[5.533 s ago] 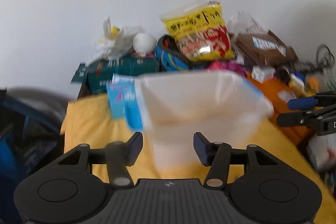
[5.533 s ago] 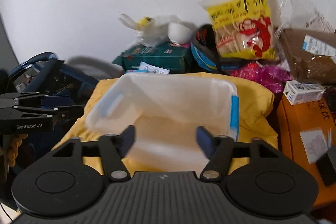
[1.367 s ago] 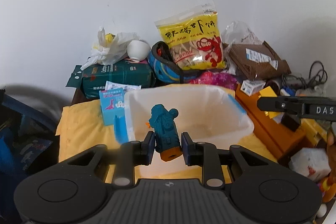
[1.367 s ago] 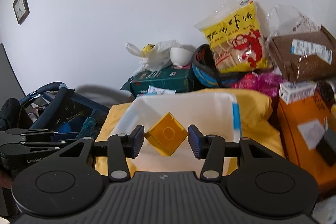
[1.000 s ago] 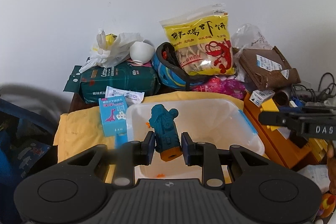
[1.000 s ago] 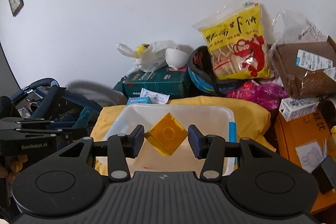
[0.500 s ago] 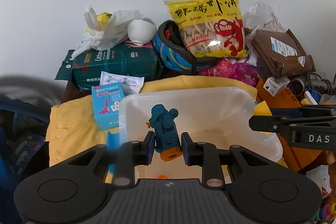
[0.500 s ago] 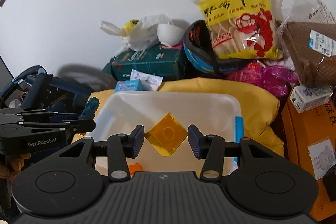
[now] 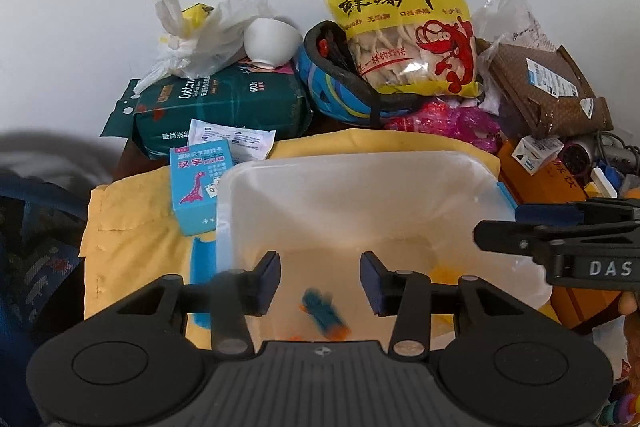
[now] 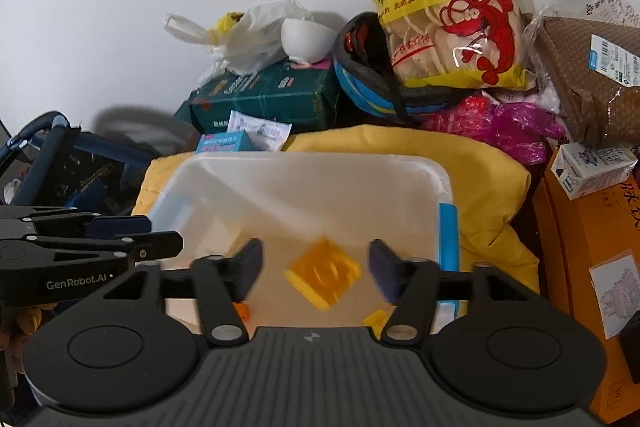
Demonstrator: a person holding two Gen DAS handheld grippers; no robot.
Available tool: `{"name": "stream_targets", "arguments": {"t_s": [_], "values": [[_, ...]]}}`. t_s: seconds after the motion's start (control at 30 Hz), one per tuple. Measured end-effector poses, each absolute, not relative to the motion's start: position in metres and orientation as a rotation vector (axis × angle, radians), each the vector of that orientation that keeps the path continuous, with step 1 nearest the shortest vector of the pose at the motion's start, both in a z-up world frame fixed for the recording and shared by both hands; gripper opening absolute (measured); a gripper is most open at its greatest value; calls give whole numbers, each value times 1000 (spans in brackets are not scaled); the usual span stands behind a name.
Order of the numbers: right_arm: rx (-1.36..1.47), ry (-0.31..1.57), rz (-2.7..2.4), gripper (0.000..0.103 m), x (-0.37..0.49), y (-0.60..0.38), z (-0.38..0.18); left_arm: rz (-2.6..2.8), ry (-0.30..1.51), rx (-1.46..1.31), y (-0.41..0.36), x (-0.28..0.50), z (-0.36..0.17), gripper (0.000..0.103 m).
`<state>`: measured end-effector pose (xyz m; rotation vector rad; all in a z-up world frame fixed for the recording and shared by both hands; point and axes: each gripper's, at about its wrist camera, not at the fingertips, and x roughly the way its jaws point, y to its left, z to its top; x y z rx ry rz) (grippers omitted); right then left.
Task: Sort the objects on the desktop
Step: 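Open both tools to release the figure and brick into the bin, then grasp the blue round disc with the right tool while the left grasps a small yellow brick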
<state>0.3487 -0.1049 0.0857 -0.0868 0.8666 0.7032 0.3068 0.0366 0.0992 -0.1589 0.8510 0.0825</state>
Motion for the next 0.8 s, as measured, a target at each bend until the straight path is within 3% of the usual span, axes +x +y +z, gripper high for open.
{"name": "stream_targets", "arguments": {"t_s": [0.37,0.6,0.8], "values": [[-109,717,795,66,282,-141,87,27,679,-68,30,190,82,52],[-207,753,819,66,182,-181,16,57,766,-97,20,85,7,52],[-278,851,784,62,136,-191,-38,39,842,-104,-1,47,-30,51]]}}
